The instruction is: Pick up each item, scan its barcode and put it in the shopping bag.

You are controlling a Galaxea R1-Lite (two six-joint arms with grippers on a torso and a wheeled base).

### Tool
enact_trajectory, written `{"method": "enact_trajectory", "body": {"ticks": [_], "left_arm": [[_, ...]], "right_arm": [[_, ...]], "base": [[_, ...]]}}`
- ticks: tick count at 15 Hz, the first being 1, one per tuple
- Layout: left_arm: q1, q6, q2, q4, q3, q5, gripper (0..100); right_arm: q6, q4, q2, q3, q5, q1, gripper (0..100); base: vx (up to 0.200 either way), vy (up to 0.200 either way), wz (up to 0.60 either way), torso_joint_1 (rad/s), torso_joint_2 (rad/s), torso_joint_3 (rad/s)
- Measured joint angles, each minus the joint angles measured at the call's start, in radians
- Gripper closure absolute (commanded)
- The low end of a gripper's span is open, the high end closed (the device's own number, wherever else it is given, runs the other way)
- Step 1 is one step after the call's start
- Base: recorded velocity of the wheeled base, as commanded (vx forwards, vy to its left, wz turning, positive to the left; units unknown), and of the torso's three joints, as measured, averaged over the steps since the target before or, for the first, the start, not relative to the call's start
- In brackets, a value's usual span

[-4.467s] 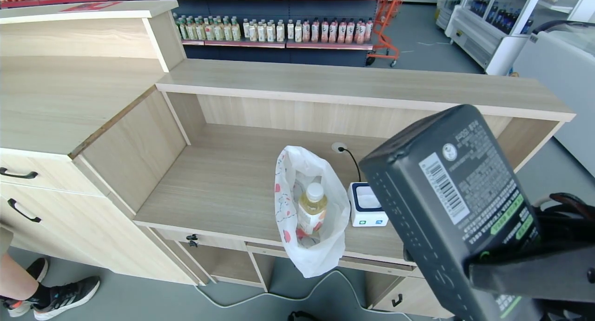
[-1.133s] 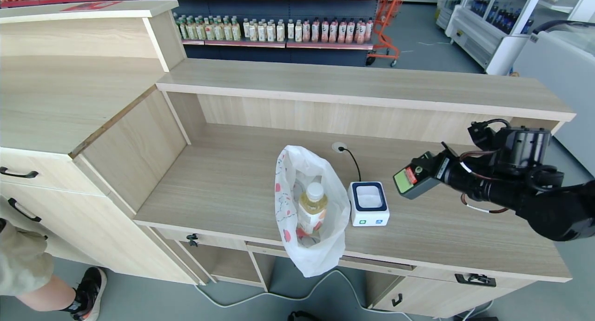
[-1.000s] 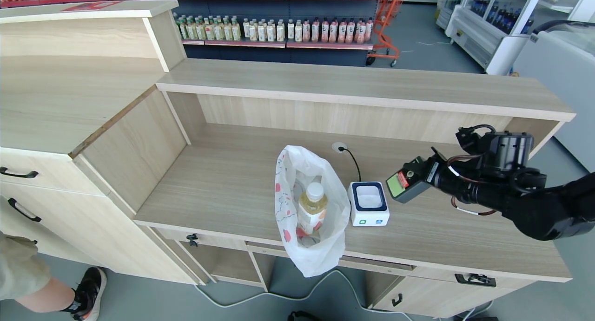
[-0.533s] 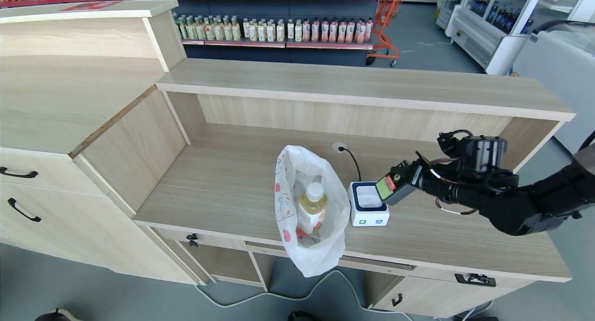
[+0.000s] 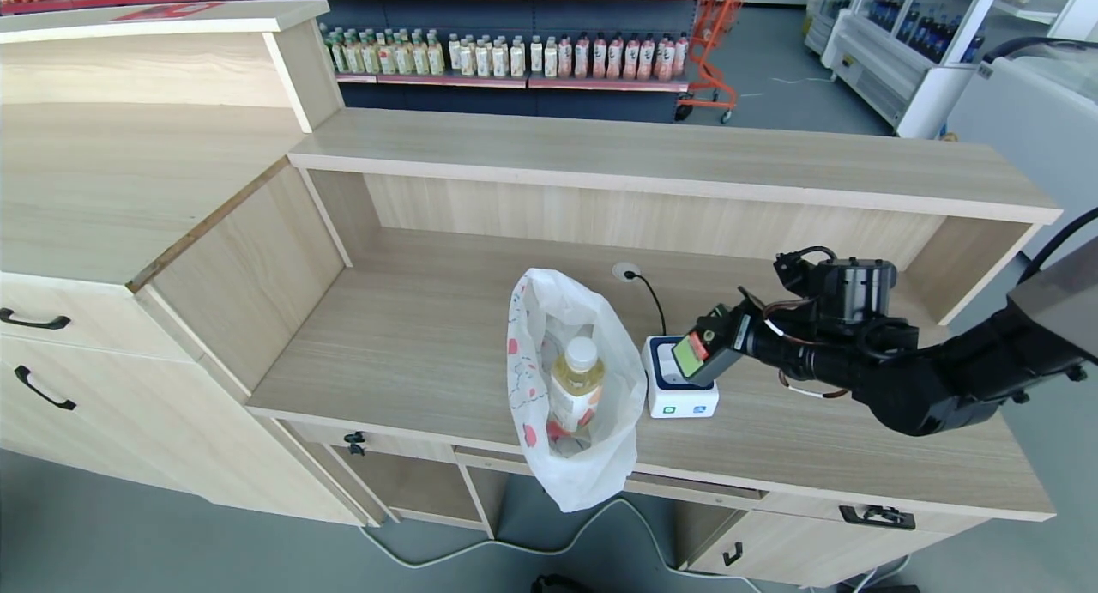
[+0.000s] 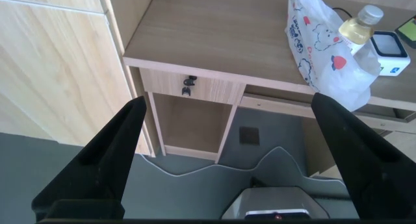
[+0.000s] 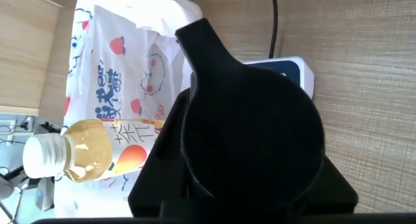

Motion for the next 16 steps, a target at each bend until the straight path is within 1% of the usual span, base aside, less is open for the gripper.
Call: {"method": "enact_trajectory", "body": {"ticks": [4,7,13,16], "left_arm": [[0.000,0.000,0.000,0.000,0.000,0.000,0],[0.000,0.000,0.000,0.000,0.000,0.000,0],[0.000,0.000,0.000,0.000,0.000,0.000,0],[0.000,0.000,0.000,0.000,0.000,0.000,0]], "right_arm": [[-0.039,0.007,0.030,-0.050,0.001,0.005,100],[-0.056,0.007,0.042,-0.059,0.001,0.008,100],[-0.062,0.001,0.065,-0.072,0.016,0.022,100],[-0.062,0.001,0.085,-0.099,0.017,0.029,100]], "base": [[0.000,0.000,0.00,0.000,0.00,0.000],[0.000,0.000,0.00,0.000,0.00,0.000],[0.000,0.000,0.00,0.000,0.00,0.000],[0.000,0.000,0.00,0.000,0.00,0.000]]}}
